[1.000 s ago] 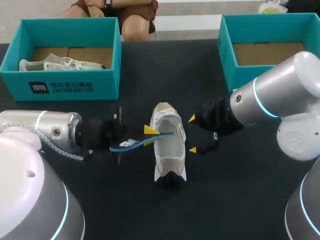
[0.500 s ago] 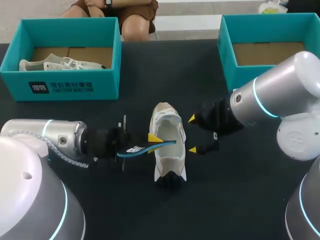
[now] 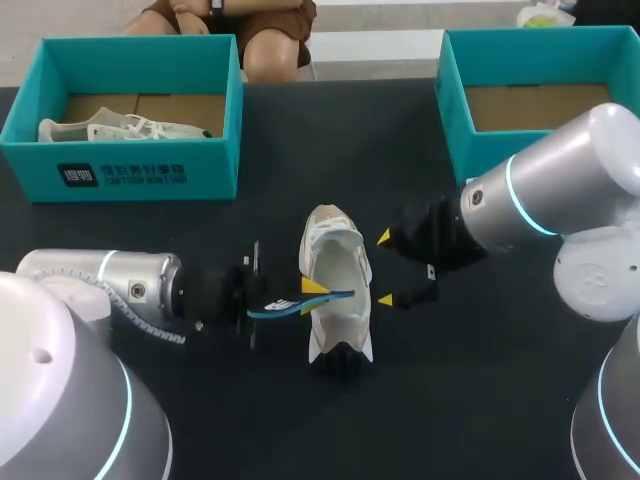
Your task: Take the shoe out of the shoebox, open the shoe tongue, remove and reinsert the insole, then place the shoe into the shoebox
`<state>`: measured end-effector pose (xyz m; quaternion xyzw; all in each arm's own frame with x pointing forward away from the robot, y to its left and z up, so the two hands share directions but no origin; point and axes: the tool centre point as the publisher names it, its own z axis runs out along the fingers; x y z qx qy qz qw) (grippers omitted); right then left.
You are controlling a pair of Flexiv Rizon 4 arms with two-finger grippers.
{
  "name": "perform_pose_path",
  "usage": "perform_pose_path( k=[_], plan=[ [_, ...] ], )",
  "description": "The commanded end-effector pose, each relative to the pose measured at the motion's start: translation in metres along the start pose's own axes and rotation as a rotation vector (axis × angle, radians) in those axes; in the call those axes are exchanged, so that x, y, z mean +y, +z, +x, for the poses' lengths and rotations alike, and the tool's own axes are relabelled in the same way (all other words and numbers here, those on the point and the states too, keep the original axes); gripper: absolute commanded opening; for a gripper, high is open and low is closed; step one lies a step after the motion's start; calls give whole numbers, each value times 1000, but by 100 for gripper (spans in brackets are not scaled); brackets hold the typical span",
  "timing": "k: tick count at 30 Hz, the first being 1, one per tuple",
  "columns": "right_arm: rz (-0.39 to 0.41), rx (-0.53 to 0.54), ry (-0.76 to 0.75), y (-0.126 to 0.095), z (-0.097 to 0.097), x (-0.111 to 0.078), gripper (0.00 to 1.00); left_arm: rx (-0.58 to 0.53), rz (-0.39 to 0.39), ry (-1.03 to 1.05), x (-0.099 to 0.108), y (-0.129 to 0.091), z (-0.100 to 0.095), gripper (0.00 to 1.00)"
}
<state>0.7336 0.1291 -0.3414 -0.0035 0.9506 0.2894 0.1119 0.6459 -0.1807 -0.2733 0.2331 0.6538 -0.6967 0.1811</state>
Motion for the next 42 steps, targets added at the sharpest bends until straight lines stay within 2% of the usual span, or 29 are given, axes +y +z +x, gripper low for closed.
perform_pose_path(
  k=[1,9,17,24,35,42],
  plan=[
    [2,-2,1,1,1,1,100,-9,4,2,6,2,3,0],
    [2,-2,1,1,1,1,100,-4,-3,3,15,7,5,0],
    [2,-2,1,1,1,1,100,-4,-47,22,30,8,5,0],
    [2,-2,1,1,1,1,100,-6,-17,33,47,13,-1,0],
    [2,-2,1,1,1,1,100,13,-73,43,71,7,-9,0],
    [2,-2,1,1,1,1,100,30,-93,56,87,11,-7,0]
  ],
)
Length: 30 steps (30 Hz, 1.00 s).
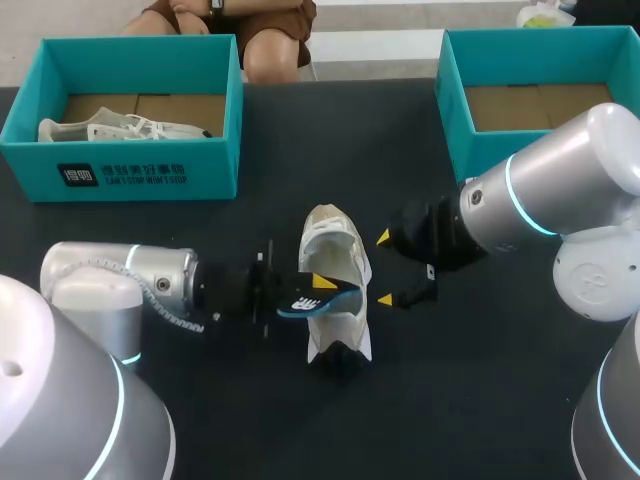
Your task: Take the shoe out of the shoebox, open the shoe tongue, remove and reinsert the insole, then place the shoe into the shoebox
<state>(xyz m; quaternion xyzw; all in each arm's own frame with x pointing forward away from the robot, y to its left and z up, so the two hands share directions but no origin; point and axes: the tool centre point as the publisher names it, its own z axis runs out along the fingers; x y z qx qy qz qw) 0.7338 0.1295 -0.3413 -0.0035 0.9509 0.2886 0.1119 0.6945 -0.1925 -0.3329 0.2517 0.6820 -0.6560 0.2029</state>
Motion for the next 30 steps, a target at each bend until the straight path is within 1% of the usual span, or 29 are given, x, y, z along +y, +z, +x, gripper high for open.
perform_pose_path(
  k=[1,6,8,9,11,12,15,18,24,30],
  plan=[
    [0,-2,1,1,1,0,100,4,4,0,11,7,1,0],
    [0,-2,1,1,1,0,100,19,4,-4,20,11,3,0],
    [0,-2,1,1,1,0,100,9,-1,-13,20,10,3,0],
    [0,-2,1,1,1,0,100,6,2,-16,17,9,2,0],
    [0,-2,1,1,1,0,100,3,5,-7,10,8,-1,31],
    [0,-2,1,1,1,0,100,-1,13,-5,6,7,-3,40],
    [0,-2,1,1,1,0,100,-11,21,6,-1,4,-8,42],
    [0,-2,1,1,1,0,100,-15,31,14,-7,5,-12,41],
    [0,-2,1,1,1,0,100,-25,46,18,-15,4,-14,43],
    [0,-2,1,1,1,0,100,-37,67,11,-27,3,-13,40]
  ],
)
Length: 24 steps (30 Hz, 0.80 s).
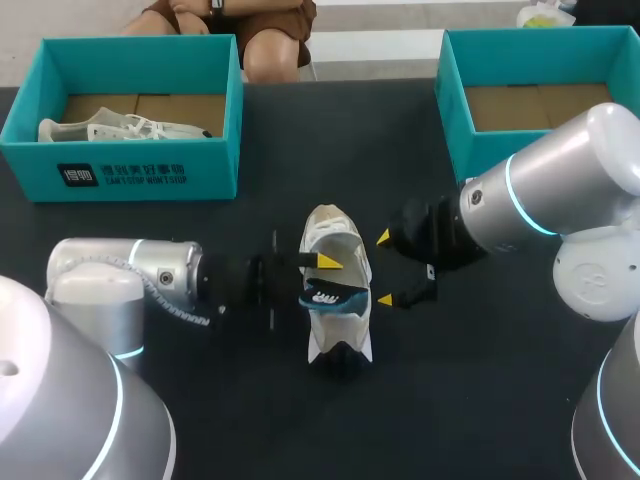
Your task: Take the shoe out of the shoebox, open the shoe tongue, remove and reinsert the insole, then place the shoe into the shoebox
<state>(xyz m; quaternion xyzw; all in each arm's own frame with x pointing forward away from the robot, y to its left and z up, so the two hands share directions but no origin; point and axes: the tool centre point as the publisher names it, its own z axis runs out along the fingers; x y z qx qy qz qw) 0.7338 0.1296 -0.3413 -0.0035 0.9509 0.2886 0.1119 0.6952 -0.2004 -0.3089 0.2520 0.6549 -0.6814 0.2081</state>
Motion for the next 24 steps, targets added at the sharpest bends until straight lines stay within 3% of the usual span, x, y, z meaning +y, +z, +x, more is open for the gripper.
perform_pose_path(
  k=[1,11,13,15,24],
  plan=[
    [0,-2,1,1,1,0,100,-10,4,-4,-11,-3,4,40],
    [0,-2,1,1,1,0,100,-28,6,-21,-25,-16,16,36],
    [0,-2,1,1,1,0,100,-30,1,-27,-24,-18,18,26],
    [0,-2,1,1,1,0,100,-32,1,-32,-21,-17,19,0],
    [0,-2,1,1,1,0,100,16,-14,-12,3,-10,19,0]
  ],
)
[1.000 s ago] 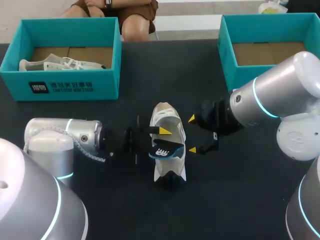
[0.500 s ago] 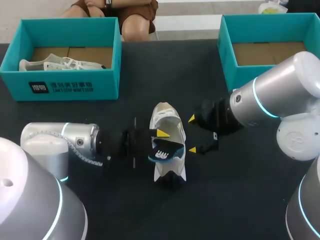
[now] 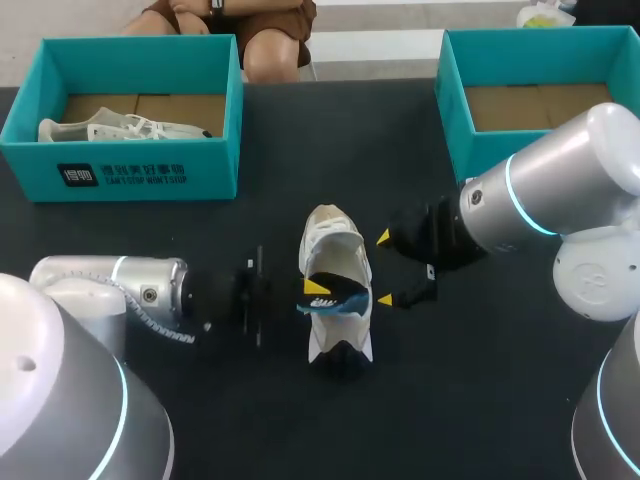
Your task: Take the shoe out of the shoebox, open the shoe tongue, remove and reinsert the insole, then place the shoe into the shoebox
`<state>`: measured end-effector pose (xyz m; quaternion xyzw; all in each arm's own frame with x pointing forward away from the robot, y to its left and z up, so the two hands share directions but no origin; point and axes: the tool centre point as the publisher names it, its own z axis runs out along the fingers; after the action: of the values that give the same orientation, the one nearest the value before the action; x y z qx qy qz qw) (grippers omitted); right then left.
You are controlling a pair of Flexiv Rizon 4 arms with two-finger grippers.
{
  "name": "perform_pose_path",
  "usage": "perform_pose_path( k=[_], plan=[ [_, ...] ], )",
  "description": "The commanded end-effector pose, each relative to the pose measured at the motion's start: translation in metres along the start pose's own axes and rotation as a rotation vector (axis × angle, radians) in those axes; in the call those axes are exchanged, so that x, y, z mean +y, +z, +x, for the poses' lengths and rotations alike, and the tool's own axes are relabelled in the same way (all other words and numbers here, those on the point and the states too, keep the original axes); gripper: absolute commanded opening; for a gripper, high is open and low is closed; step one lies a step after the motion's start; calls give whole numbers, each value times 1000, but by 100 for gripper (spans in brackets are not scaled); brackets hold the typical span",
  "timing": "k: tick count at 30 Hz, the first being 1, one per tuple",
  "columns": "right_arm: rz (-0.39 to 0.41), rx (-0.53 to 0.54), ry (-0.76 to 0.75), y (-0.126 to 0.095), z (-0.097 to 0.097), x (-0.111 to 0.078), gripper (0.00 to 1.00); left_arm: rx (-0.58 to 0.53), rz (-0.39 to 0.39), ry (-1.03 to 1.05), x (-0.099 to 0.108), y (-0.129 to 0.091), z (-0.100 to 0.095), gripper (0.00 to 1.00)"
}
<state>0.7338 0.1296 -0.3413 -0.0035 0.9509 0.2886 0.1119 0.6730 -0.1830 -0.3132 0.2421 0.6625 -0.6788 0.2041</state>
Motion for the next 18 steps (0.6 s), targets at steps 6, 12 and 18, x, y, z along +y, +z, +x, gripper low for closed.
perform_pose_path(
  k=[6,12,18],
  plan=[
    [0,-2,1,1,1,0,100,21,-21,0,29,4,-5,0],
    [0,-2,1,1,1,0,100,30,-62,1,48,1,-4,0],
    [0,-2,1,1,1,0,100,23,-56,0,40,-1,-3,15]
  ],
)
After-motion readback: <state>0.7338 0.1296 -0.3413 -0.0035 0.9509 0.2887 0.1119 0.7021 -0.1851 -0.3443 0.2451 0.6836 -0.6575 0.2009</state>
